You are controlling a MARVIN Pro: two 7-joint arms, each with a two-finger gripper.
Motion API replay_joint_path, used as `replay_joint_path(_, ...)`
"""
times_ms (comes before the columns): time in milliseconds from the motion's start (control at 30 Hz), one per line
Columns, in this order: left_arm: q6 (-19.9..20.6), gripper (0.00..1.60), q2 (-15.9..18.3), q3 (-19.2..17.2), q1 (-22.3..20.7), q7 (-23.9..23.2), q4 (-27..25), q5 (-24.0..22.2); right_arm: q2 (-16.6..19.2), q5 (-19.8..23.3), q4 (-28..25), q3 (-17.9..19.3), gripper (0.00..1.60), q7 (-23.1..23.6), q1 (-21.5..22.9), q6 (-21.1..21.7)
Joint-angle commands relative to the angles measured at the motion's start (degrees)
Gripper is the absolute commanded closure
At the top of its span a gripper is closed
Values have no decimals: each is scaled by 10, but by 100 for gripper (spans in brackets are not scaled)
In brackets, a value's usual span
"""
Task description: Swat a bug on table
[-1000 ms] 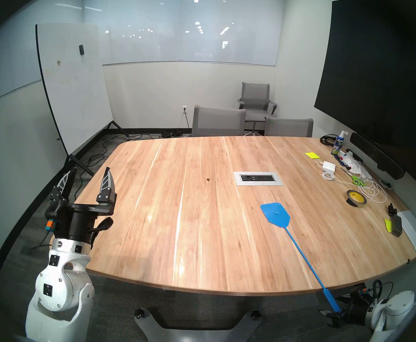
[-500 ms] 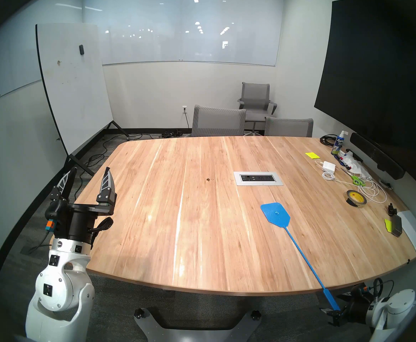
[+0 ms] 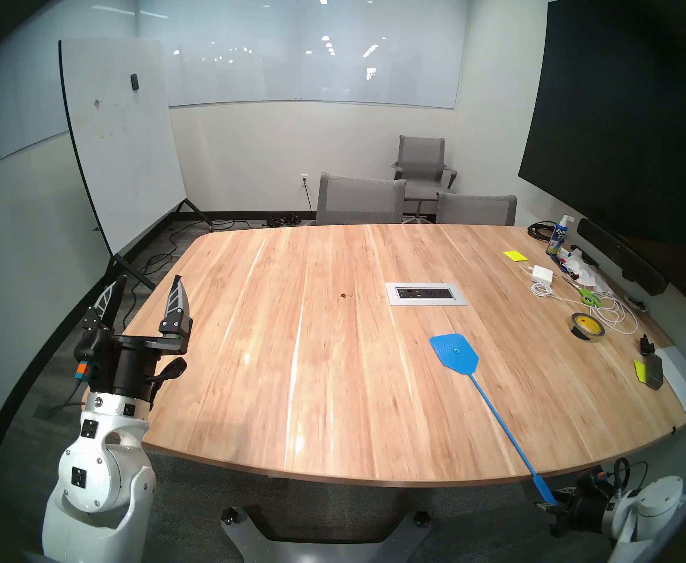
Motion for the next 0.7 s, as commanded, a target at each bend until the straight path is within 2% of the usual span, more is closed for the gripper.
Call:
replay_joint_path(0, -1, 0, 0, 1, 1, -1, -12, 0, 2, -1, -5, 0, 78, 0, -1, -1)
replay_joint_path(300, -1, 0, 0, 1, 1, -1, -12, 0, 1, -2, -4, 1, 85, 2, -1, -4)
replay_joint_path(667, -1, 0, 0, 1, 1, -1, -12, 0, -1, -3, -2, 2, 103, 1, -2, -8)
